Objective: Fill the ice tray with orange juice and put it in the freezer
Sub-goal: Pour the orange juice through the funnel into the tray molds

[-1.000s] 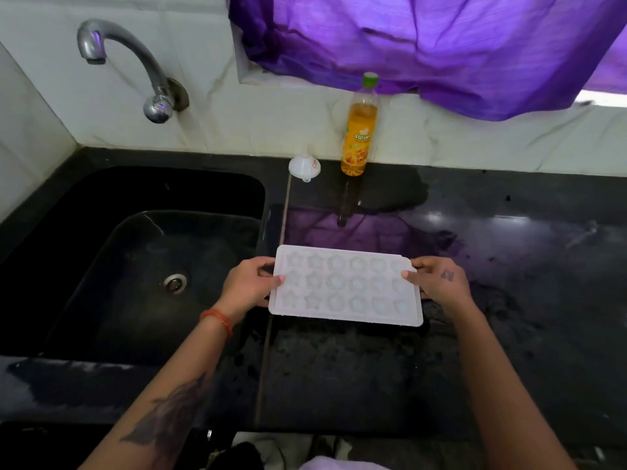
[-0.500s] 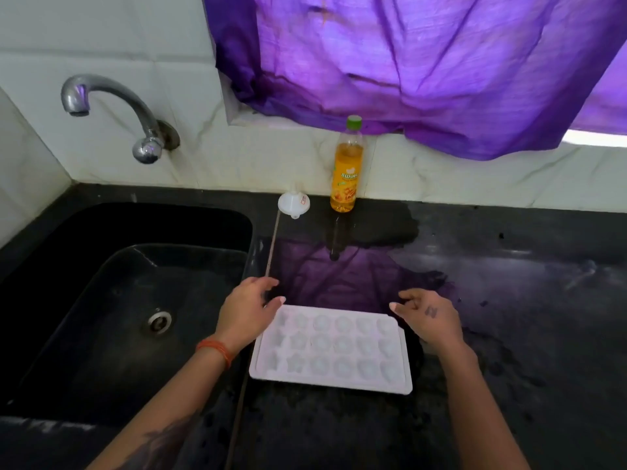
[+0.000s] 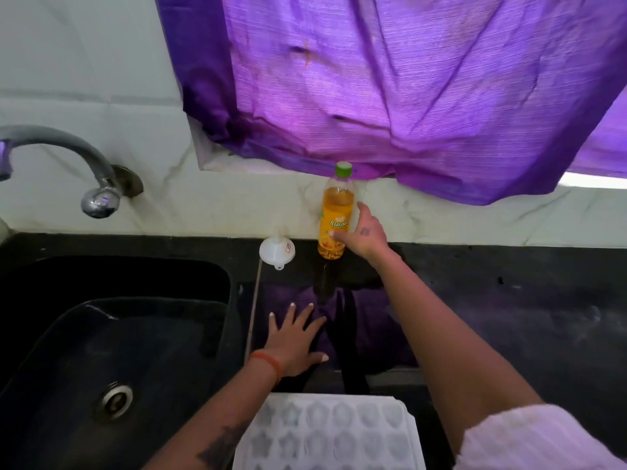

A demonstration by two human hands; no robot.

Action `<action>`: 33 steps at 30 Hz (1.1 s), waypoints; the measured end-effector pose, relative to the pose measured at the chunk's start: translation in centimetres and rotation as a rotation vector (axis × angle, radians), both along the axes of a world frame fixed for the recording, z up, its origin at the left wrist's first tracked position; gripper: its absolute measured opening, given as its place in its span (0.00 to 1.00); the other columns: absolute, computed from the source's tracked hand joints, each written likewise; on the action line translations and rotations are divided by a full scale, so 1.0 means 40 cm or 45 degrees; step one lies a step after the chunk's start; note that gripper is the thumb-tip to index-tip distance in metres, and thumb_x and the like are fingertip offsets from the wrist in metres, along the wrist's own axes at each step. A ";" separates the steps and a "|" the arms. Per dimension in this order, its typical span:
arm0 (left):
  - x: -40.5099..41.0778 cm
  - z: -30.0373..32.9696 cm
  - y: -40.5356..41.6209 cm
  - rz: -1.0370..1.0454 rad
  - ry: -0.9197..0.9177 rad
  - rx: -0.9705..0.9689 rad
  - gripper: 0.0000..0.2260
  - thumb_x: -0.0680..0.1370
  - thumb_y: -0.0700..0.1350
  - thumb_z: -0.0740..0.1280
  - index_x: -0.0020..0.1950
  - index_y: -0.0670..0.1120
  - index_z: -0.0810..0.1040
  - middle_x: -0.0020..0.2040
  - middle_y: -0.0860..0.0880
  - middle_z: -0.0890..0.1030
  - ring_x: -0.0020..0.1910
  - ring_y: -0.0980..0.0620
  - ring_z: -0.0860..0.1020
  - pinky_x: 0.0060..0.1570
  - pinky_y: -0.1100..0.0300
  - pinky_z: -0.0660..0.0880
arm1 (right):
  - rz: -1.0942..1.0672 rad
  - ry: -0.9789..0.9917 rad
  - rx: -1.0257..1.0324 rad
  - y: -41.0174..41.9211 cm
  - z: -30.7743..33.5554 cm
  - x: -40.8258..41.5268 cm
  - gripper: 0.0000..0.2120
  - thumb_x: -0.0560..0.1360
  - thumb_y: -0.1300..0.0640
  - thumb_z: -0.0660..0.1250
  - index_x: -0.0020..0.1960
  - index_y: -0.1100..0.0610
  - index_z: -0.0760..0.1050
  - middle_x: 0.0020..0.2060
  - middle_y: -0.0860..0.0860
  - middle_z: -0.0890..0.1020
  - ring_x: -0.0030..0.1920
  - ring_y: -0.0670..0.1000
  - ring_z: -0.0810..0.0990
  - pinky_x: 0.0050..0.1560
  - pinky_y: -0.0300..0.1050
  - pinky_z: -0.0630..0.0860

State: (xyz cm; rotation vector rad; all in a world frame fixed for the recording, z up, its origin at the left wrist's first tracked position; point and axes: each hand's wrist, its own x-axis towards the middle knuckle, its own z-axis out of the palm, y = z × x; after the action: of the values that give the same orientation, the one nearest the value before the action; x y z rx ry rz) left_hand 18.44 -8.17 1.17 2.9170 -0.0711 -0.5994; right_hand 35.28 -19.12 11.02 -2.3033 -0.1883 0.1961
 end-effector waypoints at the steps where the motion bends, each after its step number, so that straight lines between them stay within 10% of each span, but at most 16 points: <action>1: 0.002 -0.020 0.007 -0.008 0.021 -0.014 0.33 0.77 0.62 0.57 0.77 0.57 0.45 0.78 0.51 0.40 0.76 0.42 0.37 0.71 0.34 0.40 | -0.043 -0.005 0.054 0.021 -0.006 0.023 0.45 0.67 0.48 0.74 0.74 0.53 0.51 0.68 0.60 0.67 0.68 0.61 0.67 0.64 0.54 0.68; 13: -0.004 -0.082 0.026 -0.017 -0.023 -0.113 0.32 0.77 0.66 0.51 0.76 0.60 0.41 0.77 0.55 0.34 0.74 0.46 0.31 0.67 0.37 0.31 | -0.230 -0.262 0.187 0.048 -0.057 0.010 0.35 0.65 0.47 0.75 0.64 0.56 0.62 0.58 0.57 0.77 0.57 0.60 0.76 0.52 0.47 0.71; 19: -0.035 -0.015 0.041 0.037 -0.244 -0.276 0.25 0.77 0.59 0.61 0.73 0.55 0.64 0.77 0.53 0.60 0.76 0.49 0.55 0.72 0.46 0.53 | -0.231 -0.281 0.168 -0.088 -0.037 -0.199 0.33 0.60 0.41 0.76 0.58 0.52 0.67 0.52 0.52 0.80 0.53 0.55 0.78 0.50 0.48 0.75; 22: -0.063 0.033 0.034 0.251 -0.419 -0.687 0.17 0.76 0.54 0.66 0.64 0.52 0.76 0.61 0.53 0.80 0.57 0.56 0.78 0.56 0.58 0.74 | -0.243 -0.312 0.150 -0.155 -0.032 -0.306 0.32 0.57 0.39 0.75 0.56 0.48 0.69 0.49 0.48 0.81 0.50 0.51 0.80 0.49 0.47 0.76; 25: -0.103 0.070 -0.006 0.350 -0.546 -0.946 0.13 0.75 0.52 0.69 0.59 0.52 0.79 0.49 0.60 0.82 0.42 0.67 0.79 0.45 0.68 0.76 | -0.216 -0.328 0.161 -0.206 -0.043 -0.382 0.31 0.57 0.38 0.76 0.55 0.47 0.70 0.46 0.45 0.81 0.48 0.49 0.81 0.48 0.47 0.79; 33: -0.153 0.084 -0.152 0.451 -0.630 -1.136 0.14 0.73 0.46 0.72 0.57 0.51 0.76 0.51 0.55 0.81 0.47 0.58 0.81 0.45 0.61 0.79 | -0.084 -0.388 0.178 -0.237 -0.054 -0.463 0.33 0.59 0.38 0.75 0.58 0.48 0.67 0.46 0.44 0.80 0.47 0.47 0.80 0.46 0.44 0.77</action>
State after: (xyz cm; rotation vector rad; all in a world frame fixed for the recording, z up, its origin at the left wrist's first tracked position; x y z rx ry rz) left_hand 12.32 -14.24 4.54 2.0536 0.0962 0.1967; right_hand 16.75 -28.60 8.86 -2.1860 -0.2712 -0.1978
